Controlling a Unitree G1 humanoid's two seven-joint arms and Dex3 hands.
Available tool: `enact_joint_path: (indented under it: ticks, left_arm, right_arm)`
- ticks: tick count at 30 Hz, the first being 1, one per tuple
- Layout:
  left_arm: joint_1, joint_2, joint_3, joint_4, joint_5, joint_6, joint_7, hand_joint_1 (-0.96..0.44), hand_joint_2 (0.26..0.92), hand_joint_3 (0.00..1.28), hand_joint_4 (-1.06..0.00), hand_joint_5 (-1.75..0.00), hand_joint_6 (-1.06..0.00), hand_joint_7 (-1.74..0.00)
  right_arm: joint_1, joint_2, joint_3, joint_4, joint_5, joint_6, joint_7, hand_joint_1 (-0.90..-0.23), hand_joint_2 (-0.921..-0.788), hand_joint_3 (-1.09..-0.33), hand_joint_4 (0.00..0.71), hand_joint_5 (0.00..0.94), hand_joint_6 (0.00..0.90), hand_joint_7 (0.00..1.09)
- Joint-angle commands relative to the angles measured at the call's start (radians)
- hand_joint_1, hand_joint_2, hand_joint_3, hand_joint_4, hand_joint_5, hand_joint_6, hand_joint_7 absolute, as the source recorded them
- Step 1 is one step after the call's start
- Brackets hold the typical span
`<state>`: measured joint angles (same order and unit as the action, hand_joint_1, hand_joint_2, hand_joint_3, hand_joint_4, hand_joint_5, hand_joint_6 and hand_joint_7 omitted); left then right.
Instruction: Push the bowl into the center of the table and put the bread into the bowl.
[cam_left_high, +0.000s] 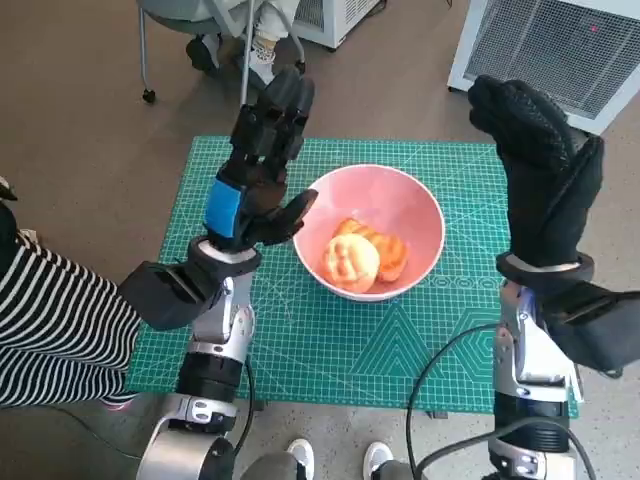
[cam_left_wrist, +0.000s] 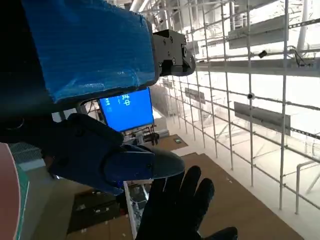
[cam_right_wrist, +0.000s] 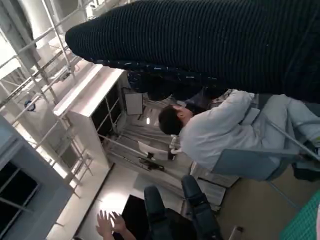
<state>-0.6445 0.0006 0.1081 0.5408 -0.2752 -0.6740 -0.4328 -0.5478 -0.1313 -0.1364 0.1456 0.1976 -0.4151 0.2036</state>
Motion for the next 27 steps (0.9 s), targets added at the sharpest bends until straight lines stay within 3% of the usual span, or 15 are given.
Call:
enact_joint_path:
  ticks: [1,27]
  left_arm:
    - [0.013,0.007,-0.001,-0.001,-0.003,0.005,-0.008,-0.62,0.921,0.38,-0.06,0.0,0.0,-0.37]
    - [0.02,0.02,0.019,0.001,-0.04,0.019,-0.055,-0.61,0.921,0.38,-0.04,0.0,0.0,-0.34]
  right_arm:
    - [0.019,0.011,-0.001,0.014,0.008,0.002,0.0,-0.669,-0.921,-0.73,0.19,0.001,0.102,0.36]
    - [0.011,0.035,0.012,0.048,-0.009,-0.028,-0.003,-0.654,-0.921,-0.732,0.188,0.0,0.105,0.35]
